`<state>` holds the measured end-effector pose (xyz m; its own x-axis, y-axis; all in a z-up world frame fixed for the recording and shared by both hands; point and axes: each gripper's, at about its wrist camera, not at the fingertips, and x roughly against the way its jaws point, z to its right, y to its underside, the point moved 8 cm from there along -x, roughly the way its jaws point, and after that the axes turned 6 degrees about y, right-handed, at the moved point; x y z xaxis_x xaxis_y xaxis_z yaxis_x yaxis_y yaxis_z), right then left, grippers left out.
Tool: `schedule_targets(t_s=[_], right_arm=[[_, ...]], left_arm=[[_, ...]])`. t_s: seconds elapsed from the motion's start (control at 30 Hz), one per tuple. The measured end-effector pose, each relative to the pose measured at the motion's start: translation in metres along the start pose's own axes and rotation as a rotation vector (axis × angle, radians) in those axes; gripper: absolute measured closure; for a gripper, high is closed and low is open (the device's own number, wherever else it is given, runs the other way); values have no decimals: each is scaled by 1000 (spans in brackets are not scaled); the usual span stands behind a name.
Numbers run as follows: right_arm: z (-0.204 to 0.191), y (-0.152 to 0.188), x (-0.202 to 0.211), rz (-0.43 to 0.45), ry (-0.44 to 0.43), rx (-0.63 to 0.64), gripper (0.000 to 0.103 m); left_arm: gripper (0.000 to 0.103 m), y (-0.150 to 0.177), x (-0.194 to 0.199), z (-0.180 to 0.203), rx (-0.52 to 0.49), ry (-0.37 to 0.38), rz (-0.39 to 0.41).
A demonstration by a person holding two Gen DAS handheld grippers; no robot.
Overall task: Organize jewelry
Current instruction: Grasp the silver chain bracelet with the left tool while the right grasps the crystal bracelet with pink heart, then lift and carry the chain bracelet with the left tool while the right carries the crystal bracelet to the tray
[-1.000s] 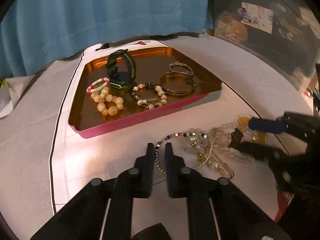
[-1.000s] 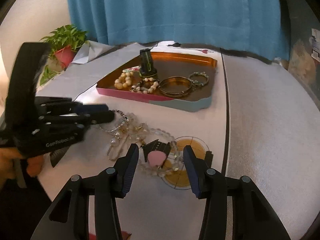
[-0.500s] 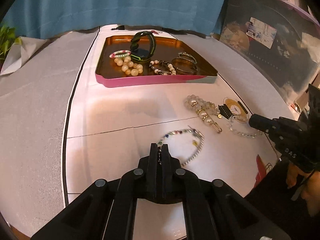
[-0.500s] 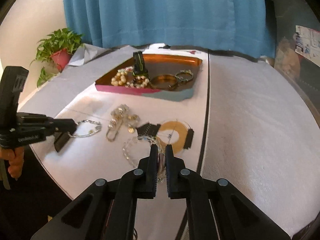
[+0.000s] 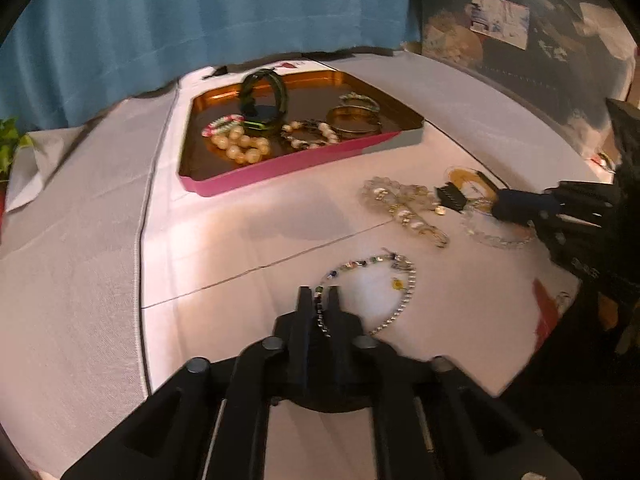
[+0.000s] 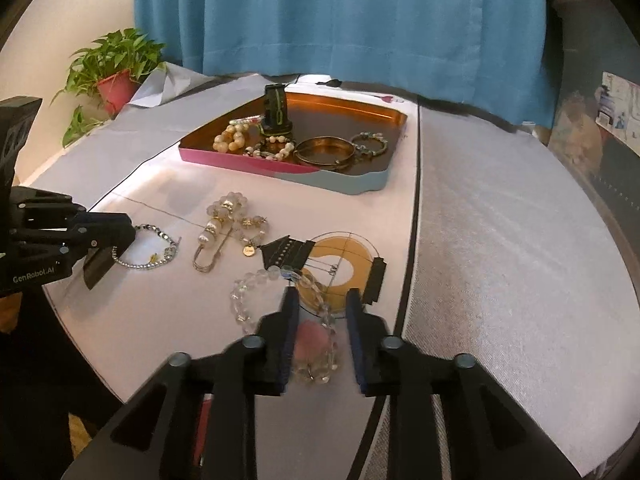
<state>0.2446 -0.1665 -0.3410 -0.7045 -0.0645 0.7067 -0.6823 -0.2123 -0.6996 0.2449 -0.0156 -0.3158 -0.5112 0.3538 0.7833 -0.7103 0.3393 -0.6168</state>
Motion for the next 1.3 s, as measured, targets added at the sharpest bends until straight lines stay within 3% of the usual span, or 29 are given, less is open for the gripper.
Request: schedule_targets(t_s=[0.13, 0.53, 1.0, 1.1, 1.3], right_arm=[[5, -3, -1, -6, -43, -69, 95], [12, -21, 36, 33, -64, -178, 95], [0, -67, 127, 142, -40, -196, 95], [-10, -83, 154, 174, -52, -186, 95], [-43, -116, 214, 272, -64, -126, 95]], left_arm=[[101, -1, 1, -5, 47, 15, -2], [101, -24, 37, 2, 114, 47, 70], [101, -67, 113, 28, 118, -7, 242], [101, -77, 141, 35, 134, 33, 290], [101, -91, 196, 48, 100, 30, 382]])
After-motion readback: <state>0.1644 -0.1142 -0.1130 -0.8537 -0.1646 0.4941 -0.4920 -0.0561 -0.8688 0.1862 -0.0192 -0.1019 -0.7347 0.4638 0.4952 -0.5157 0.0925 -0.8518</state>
